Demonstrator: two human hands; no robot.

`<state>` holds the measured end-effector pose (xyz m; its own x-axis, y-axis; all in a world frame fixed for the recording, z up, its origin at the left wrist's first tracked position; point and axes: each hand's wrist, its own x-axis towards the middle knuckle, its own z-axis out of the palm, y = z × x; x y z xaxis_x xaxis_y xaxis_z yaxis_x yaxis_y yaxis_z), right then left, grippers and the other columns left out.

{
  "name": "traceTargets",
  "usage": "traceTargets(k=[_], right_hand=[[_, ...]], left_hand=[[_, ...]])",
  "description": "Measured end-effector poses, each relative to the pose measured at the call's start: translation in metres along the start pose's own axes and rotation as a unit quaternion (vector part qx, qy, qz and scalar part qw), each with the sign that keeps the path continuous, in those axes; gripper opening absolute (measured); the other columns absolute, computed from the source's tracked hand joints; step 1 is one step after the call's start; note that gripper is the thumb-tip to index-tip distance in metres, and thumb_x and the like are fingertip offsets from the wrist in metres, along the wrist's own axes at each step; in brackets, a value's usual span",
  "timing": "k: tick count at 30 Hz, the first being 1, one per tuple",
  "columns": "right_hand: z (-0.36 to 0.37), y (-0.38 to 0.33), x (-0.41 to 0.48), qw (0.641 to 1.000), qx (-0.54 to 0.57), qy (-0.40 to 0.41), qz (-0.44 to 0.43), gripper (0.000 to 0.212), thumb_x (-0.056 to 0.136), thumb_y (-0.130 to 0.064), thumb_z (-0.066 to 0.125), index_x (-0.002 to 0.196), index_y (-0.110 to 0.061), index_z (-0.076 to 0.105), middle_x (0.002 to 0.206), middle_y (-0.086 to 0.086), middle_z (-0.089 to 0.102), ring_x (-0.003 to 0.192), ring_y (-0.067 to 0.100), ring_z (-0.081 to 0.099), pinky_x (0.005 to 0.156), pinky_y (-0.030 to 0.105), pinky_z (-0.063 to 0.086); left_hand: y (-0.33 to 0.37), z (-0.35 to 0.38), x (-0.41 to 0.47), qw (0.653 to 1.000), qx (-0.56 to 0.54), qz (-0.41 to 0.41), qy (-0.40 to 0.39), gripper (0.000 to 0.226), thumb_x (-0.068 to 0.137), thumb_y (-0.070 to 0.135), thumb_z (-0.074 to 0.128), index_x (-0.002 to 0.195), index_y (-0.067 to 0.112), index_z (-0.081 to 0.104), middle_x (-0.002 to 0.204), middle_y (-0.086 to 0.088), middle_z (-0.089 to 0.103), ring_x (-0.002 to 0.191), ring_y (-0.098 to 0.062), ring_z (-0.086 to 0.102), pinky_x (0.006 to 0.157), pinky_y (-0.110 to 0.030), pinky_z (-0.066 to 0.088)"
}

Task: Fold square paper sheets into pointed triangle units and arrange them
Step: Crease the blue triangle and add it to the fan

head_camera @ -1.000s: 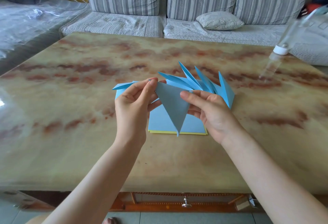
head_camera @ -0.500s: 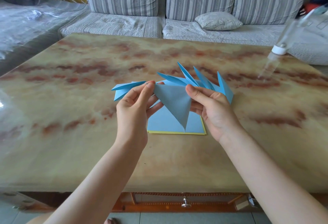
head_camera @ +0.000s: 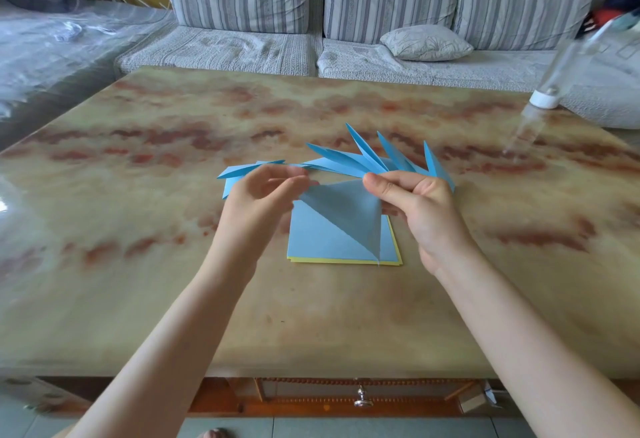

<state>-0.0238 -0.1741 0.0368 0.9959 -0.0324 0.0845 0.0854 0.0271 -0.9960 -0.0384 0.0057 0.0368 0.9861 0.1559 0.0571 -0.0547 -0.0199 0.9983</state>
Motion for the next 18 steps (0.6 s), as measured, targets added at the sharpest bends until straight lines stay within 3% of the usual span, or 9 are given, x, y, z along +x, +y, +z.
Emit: traceTargets(k=[3, 6, 9, 13, 16, 18], right_hand=[[0.0025, 0.0015, -0.0015, 0.998, -0.046, -0.032, -0.014, 0.007, 0.083, -0.013, 0.070, 0.080, -0.009, 0.075, 0.080, 0.006, 0.074, 0.075, 0.014, 0.067, 0.076, 0.022, 0.054], [0.0051, 0.0010, -0.0035, 0.995, -0.076, -0.057, -0.028, 0.007, 0.083, -0.012, 0.071, 0.078, -0.009, 0.075, 0.076, 0.002, 0.074, 0.073, 0.010, 0.066, 0.071, 0.017, 0.051], [0.0059, 0.0007, -0.0042, 0.994, -0.089, -0.062, -0.031, 0.006, 0.082, -0.012, 0.072, 0.077, -0.011, 0.075, 0.072, -0.003, 0.073, 0.070, 0.006, 0.065, 0.069, 0.013, 0.049], [0.0067, 0.0004, -0.0053, 0.994, -0.087, -0.058, -0.019, 0.005, 0.080, -0.018, 0.074, 0.080, -0.013, 0.075, 0.079, 0.002, 0.075, 0.074, 0.010, 0.068, 0.074, 0.017, 0.054], [0.0057, -0.0015, -0.0057, 0.997, -0.053, -0.061, 0.007, 0.018, 0.074, -0.027, 0.075, 0.086, -0.014, 0.075, 0.086, 0.003, 0.076, 0.079, 0.013, 0.069, 0.081, 0.023, 0.055], [0.0051, -0.0007, -0.0055, 0.998, -0.029, -0.044, 0.017, 0.013, 0.075, -0.022, 0.076, 0.084, -0.013, 0.073, 0.083, 0.003, 0.075, 0.078, 0.014, 0.069, 0.084, 0.029, 0.055]], left_hand=[[0.0019, 0.0006, -0.0048, 0.984, 0.139, 0.106, -0.026, 0.013, 0.081, 0.031, 0.072, 0.094, 0.030, 0.072, 0.083, 0.013, 0.073, 0.083, 0.003, 0.066, 0.076, -0.013, 0.048], [0.0002, 0.0037, -0.0068, 0.967, 0.211, 0.138, -0.041, 0.008, 0.078, 0.027, 0.076, 0.078, 0.034, 0.072, 0.075, 0.021, 0.070, 0.073, 0.008, 0.063, 0.070, -0.006, 0.044], [-0.0021, 0.0037, -0.0043, 0.975, 0.189, 0.113, -0.039, 0.011, 0.077, 0.020, 0.077, 0.072, 0.029, 0.072, 0.069, 0.018, 0.070, 0.065, 0.009, 0.061, 0.063, -0.003, 0.041], [-0.0026, 0.0046, -0.0029, 0.972, 0.191, 0.132, -0.036, 0.005, 0.078, 0.022, 0.076, 0.075, 0.025, 0.073, 0.070, 0.013, 0.070, 0.065, 0.004, 0.061, 0.066, -0.006, 0.043], [-0.0038, 0.0057, -0.0023, 0.972, 0.179, 0.152, -0.016, 0.013, 0.079, 0.019, 0.075, 0.072, 0.029, 0.070, 0.065, 0.019, 0.068, 0.064, 0.006, 0.060, 0.067, -0.005, 0.042], [-0.0042, 0.0056, -0.0015, 0.975, 0.161, 0.151, -0.005, 0.017, 0.079, 0.018, 0.075, 0.070, 0.031, 0.069, 0.064, 0.024, 0.066, 0.064, 0.006, 0.059, 0.066, -0.005, 0.041]])
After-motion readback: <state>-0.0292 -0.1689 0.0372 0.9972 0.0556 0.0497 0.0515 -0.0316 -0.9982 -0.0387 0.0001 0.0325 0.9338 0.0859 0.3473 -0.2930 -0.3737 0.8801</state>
